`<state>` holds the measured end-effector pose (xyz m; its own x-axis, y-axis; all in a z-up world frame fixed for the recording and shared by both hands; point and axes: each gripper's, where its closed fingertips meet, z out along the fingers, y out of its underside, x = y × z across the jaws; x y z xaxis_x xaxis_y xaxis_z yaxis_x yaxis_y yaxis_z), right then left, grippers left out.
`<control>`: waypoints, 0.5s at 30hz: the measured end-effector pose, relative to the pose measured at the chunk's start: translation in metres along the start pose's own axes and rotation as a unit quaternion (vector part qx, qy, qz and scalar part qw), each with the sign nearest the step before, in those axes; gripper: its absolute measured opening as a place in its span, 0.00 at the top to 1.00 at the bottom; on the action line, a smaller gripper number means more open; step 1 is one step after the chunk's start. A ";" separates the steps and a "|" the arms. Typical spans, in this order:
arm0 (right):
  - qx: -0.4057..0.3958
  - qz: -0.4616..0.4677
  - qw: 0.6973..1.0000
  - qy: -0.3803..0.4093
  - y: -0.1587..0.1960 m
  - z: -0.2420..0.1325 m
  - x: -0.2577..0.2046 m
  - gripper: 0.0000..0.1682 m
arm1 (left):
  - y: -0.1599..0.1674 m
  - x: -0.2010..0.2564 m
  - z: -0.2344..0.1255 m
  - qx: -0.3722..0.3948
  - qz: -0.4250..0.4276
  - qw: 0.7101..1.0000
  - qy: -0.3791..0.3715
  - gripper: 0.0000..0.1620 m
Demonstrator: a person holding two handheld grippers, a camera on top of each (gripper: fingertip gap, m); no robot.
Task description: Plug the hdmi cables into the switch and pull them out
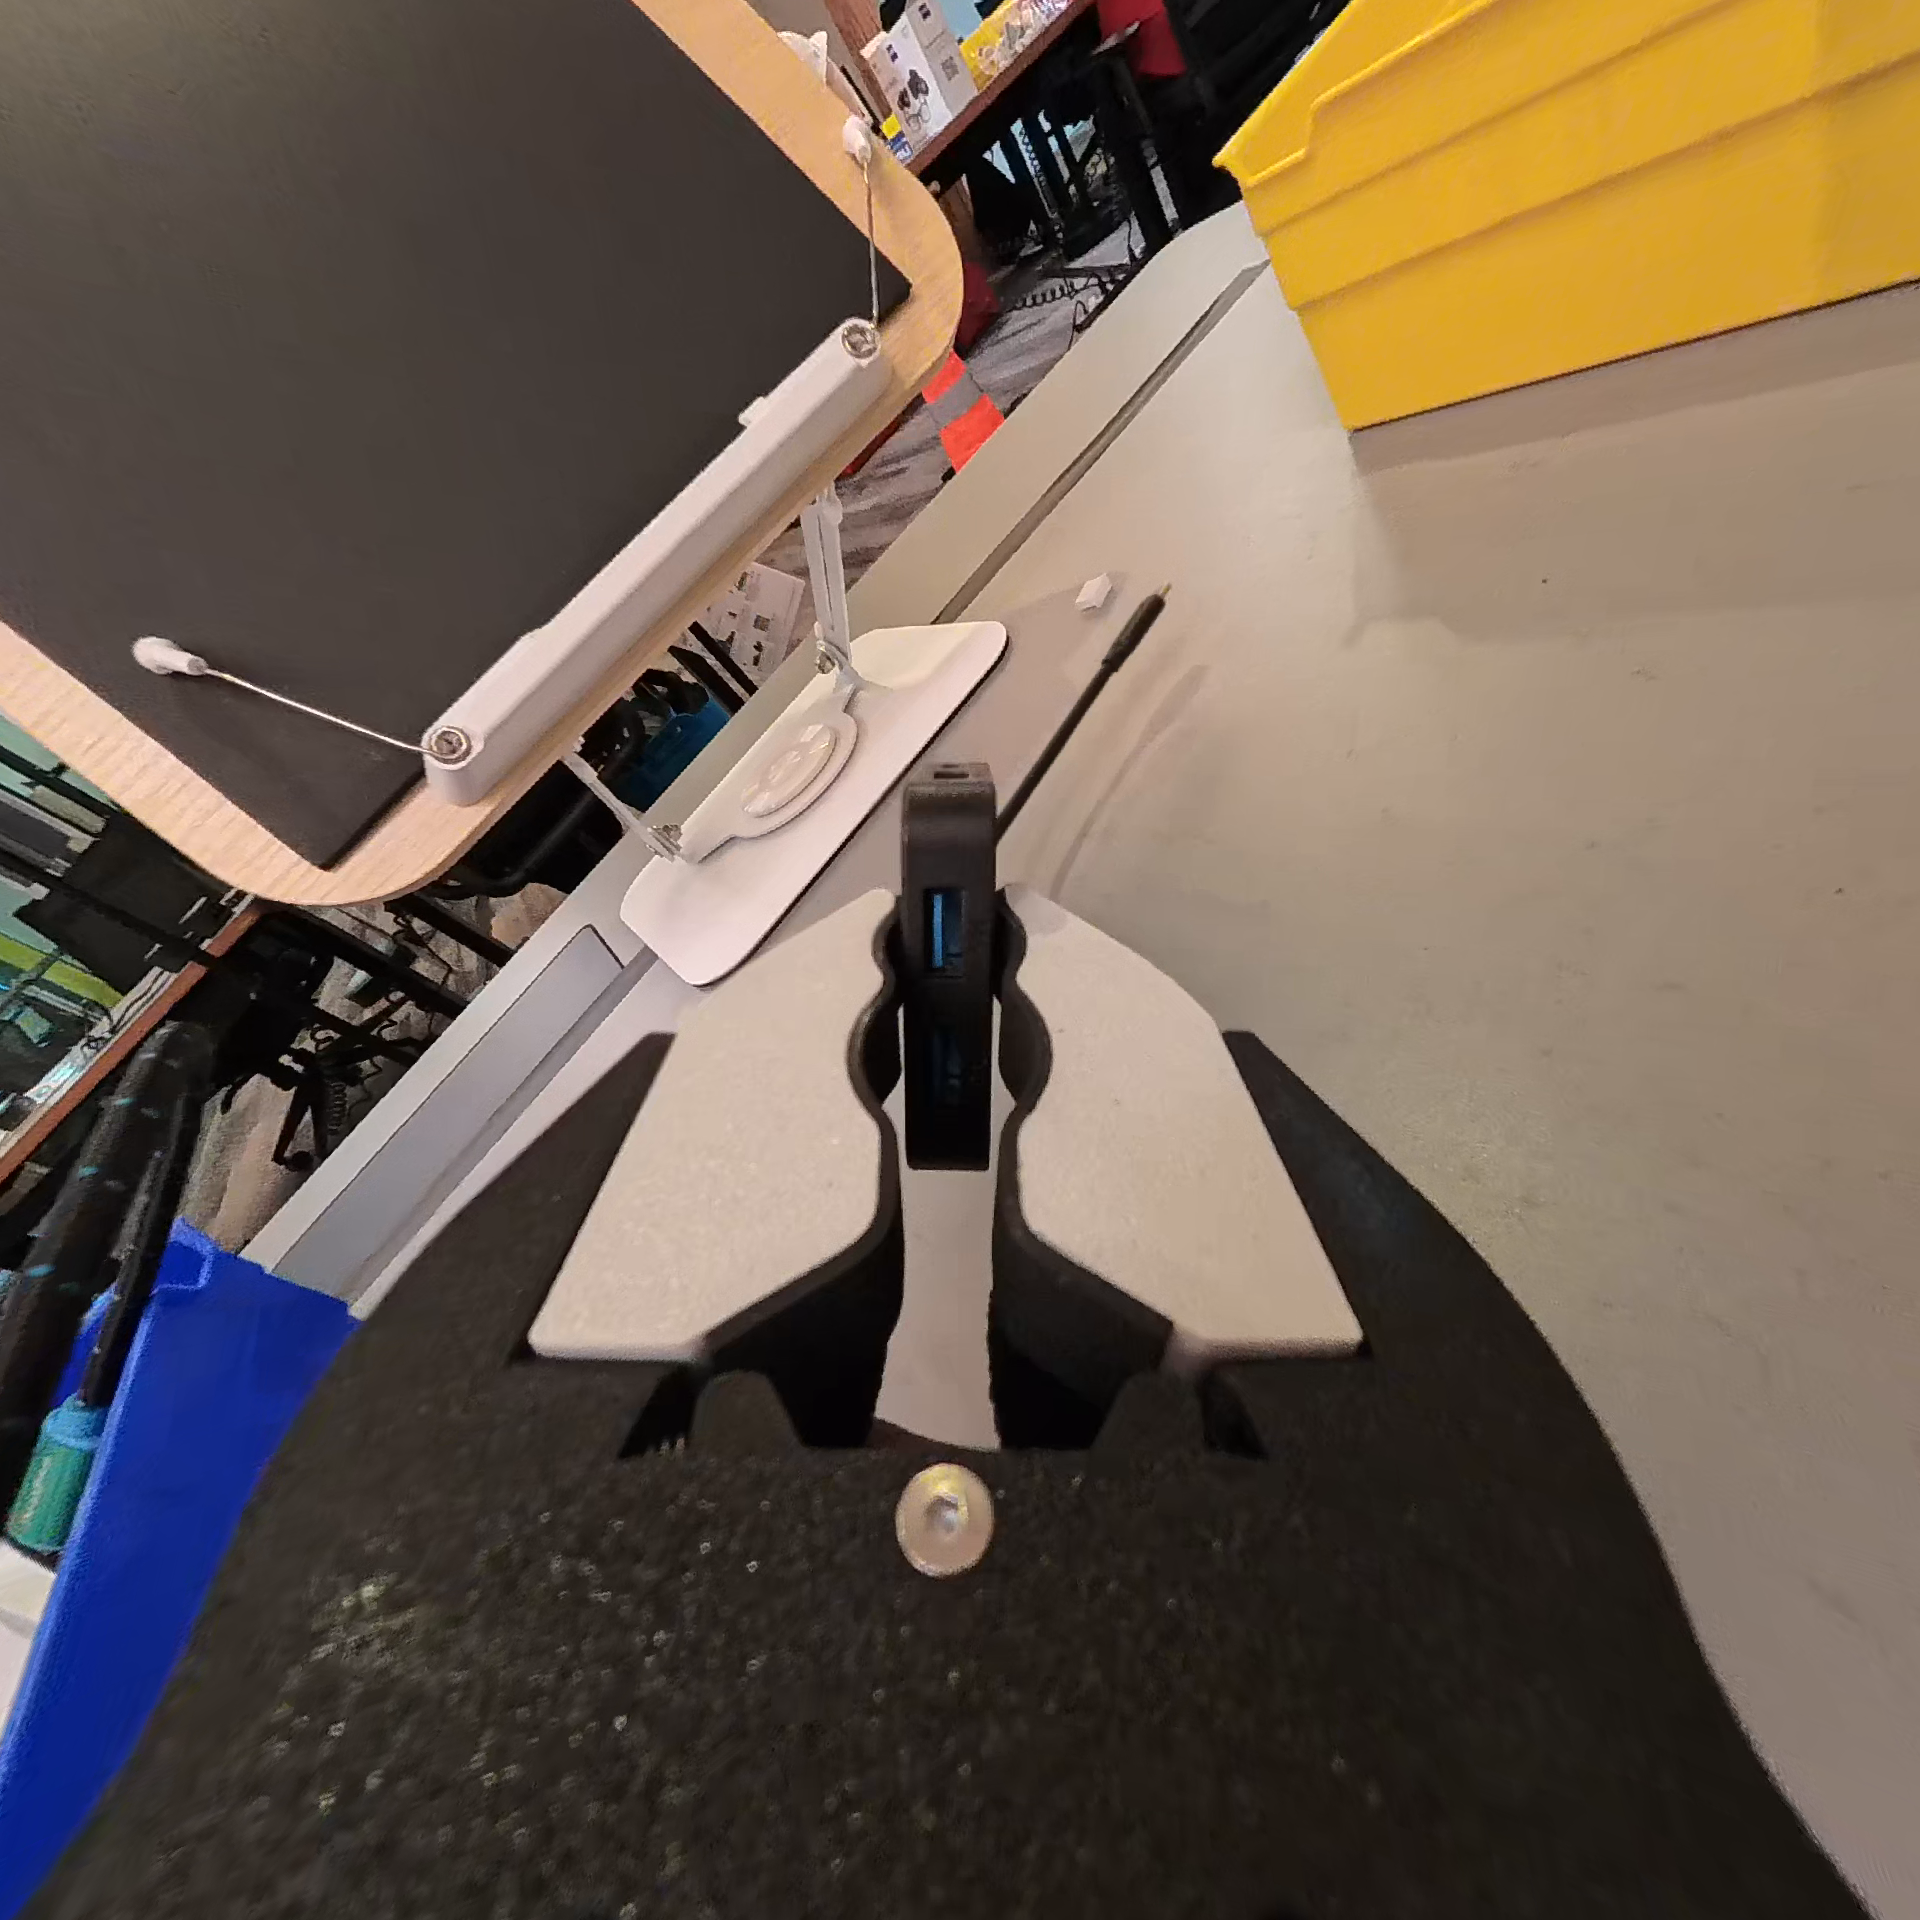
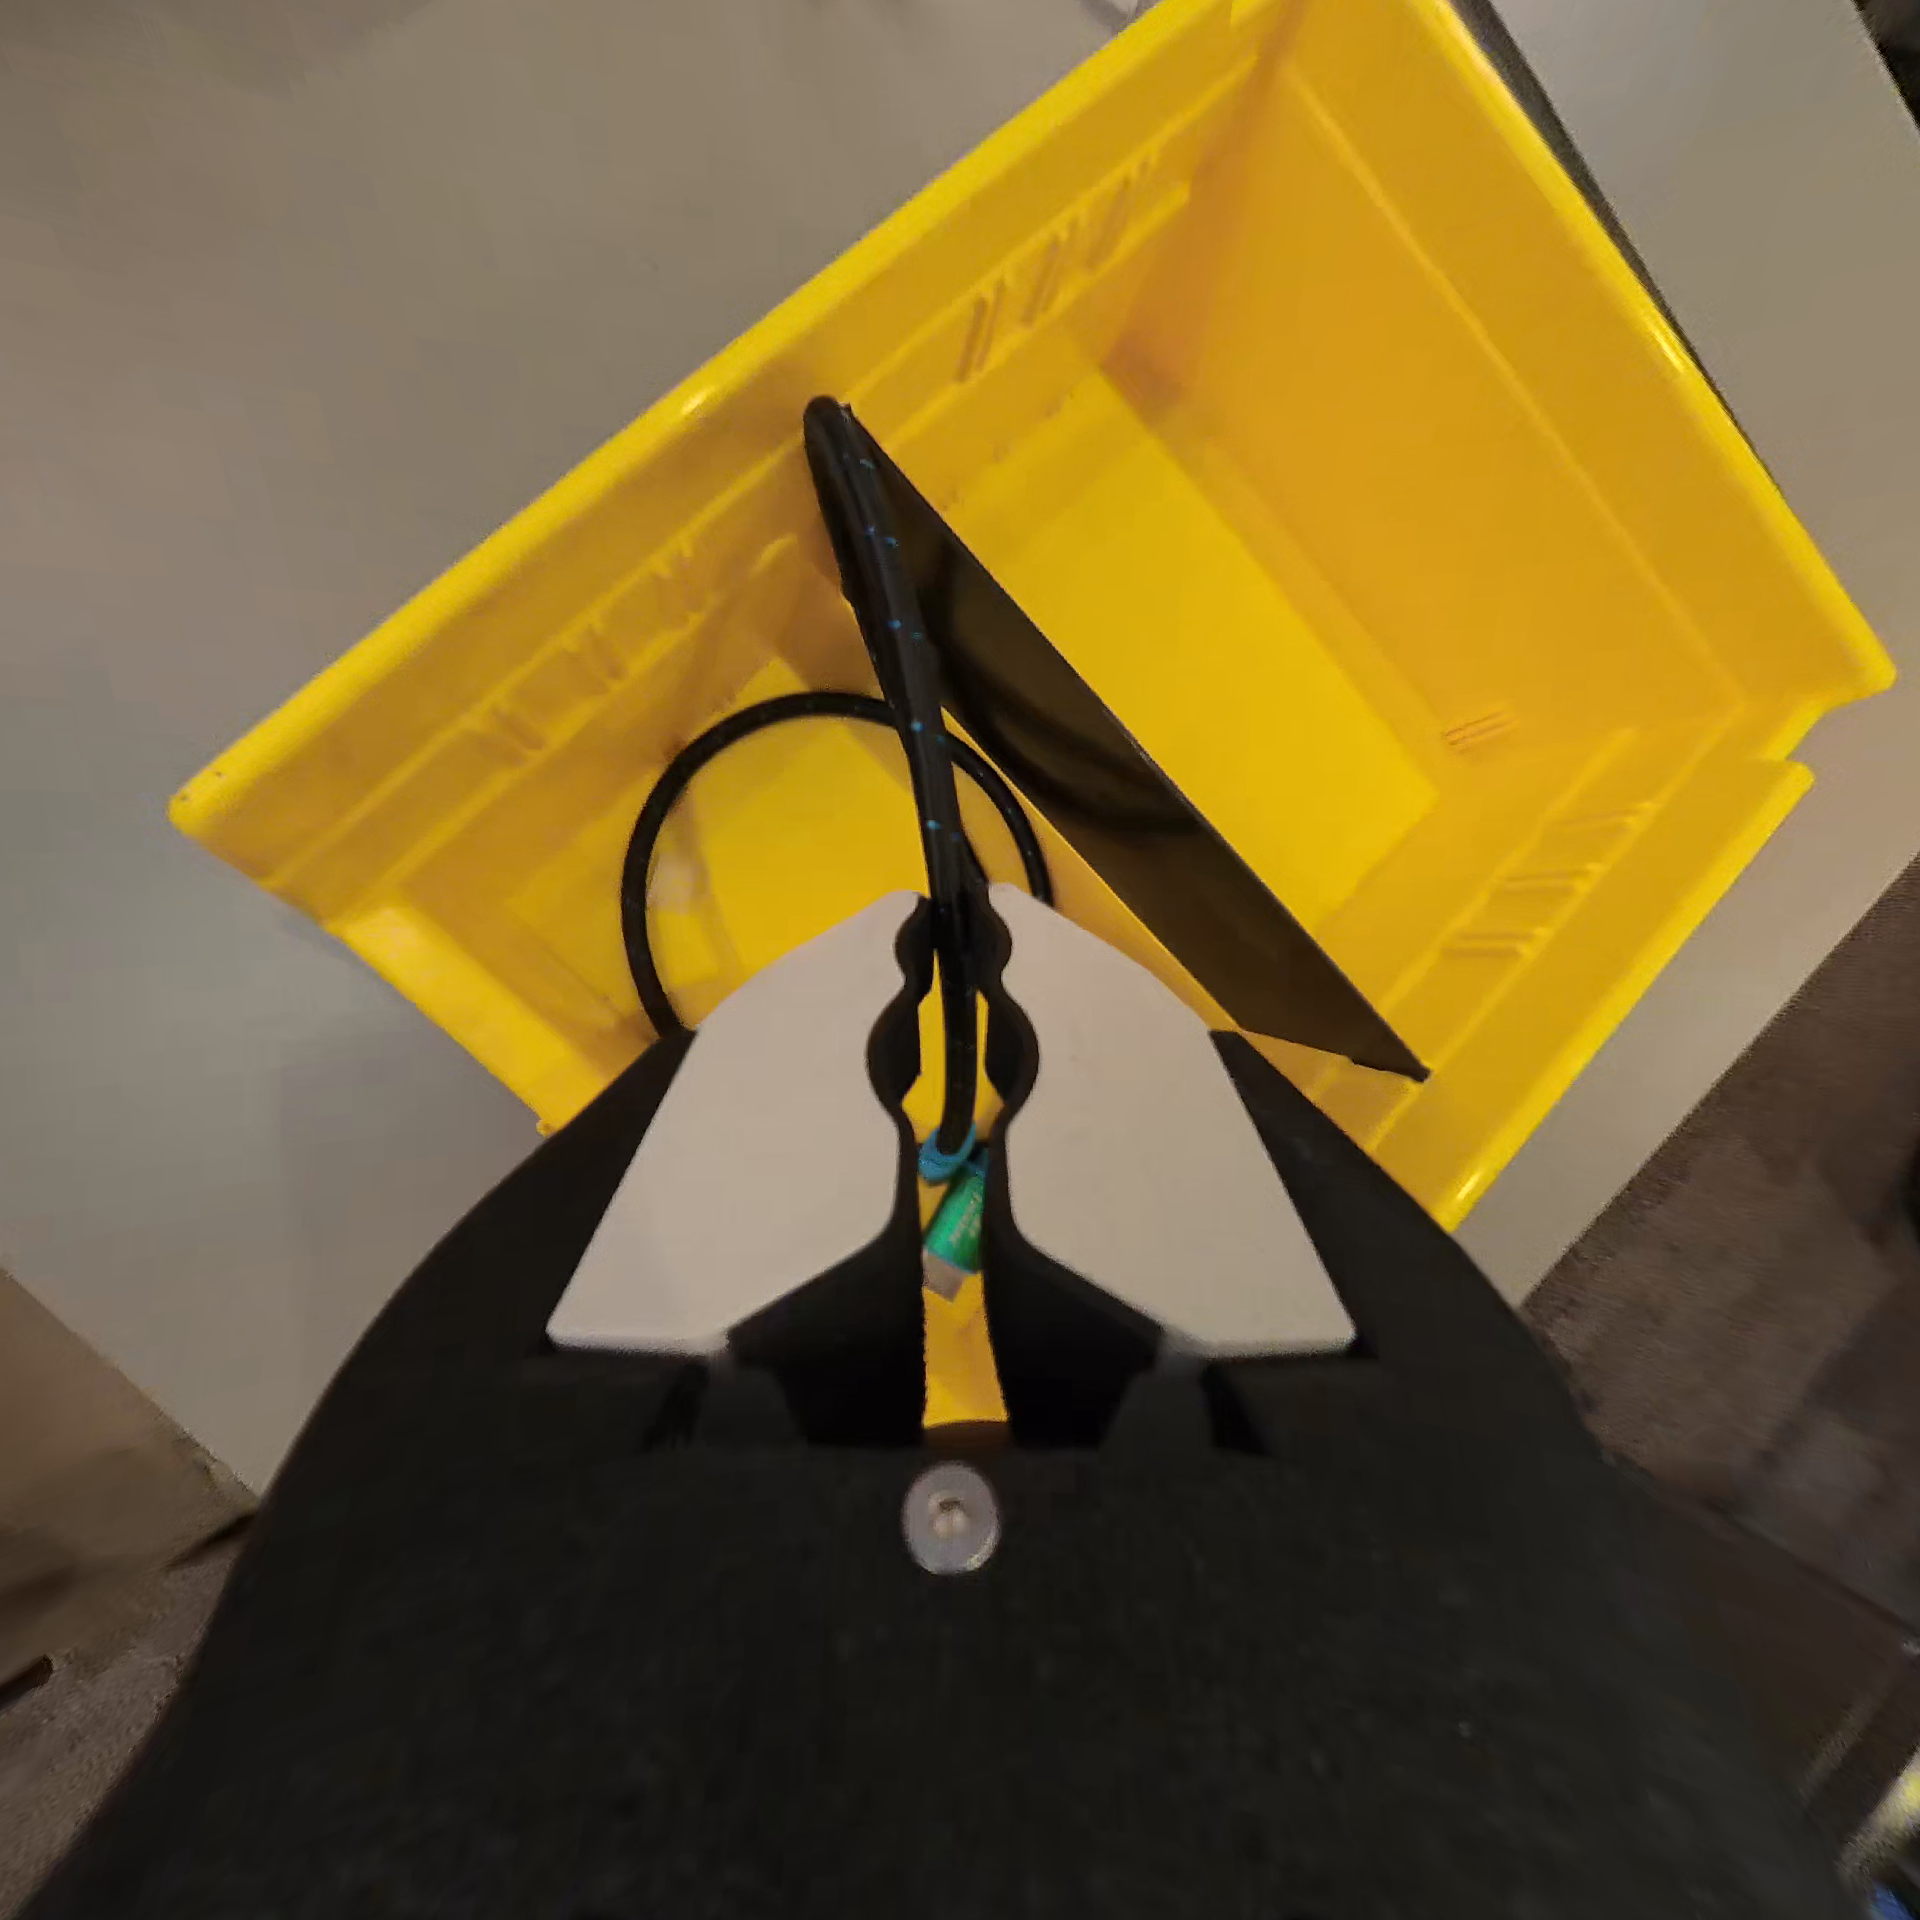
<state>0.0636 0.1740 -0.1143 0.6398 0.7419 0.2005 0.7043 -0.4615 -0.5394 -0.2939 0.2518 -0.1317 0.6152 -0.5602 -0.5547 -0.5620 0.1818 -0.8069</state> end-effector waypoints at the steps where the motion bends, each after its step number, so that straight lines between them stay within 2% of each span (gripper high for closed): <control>1: 0.009 0.008 1.000 -0.007 -0.001 0.001 -0.002 0.96 | 0.000 0.001 0.000 0.000 -0.002 1.000 0.002 0.92; 3: 0.023 0.040 0.999 -0.005 0.000 0.001 0.006 0.96 | 0.000 0.002 0.000 -0.001 -0.002 1.000 0.005 0.92; 5: 0.034 0.086 0.995 0.040 0.004 0.002 0.031 0.96 | -0.001 0.003 0.000 0.000 0.000 1.000 0.006 0.92; 7: 0.040 0.153 0.986 0.048 0.011 0.003 0.046 0.96 | -0.001 0.004 0.000 0.000 0.002 1.000 0.006 0.92; 10: 0.046 0.296 0.950 0.090 0.028 0.000 0.071 0.96 | -0.001 0.001 0.000 0.000 0.000 1.000 0.003 0.92; 12: 0.124 0.365 0.922 0.042 0.012 -0.013 0.066 0.96 | 0.000 0.000 0.000 -0.001 -0.003 1.000 0.002 0.92; 15: 0.130 0.386 0.913 0.030 0.025 -0.011 0.062 0.97 | 0.002 0.001 0.001 -0.004 -0.006 1.000 0.005 0.92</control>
<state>0.1244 0.2031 -0.1059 0.9355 0.2130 -0.2820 -0.0558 -0.6990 -0.7129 -0.2941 0.2522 -0.1336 0.6159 -0.5703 -0.5435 -0.5594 0.1692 -0.8114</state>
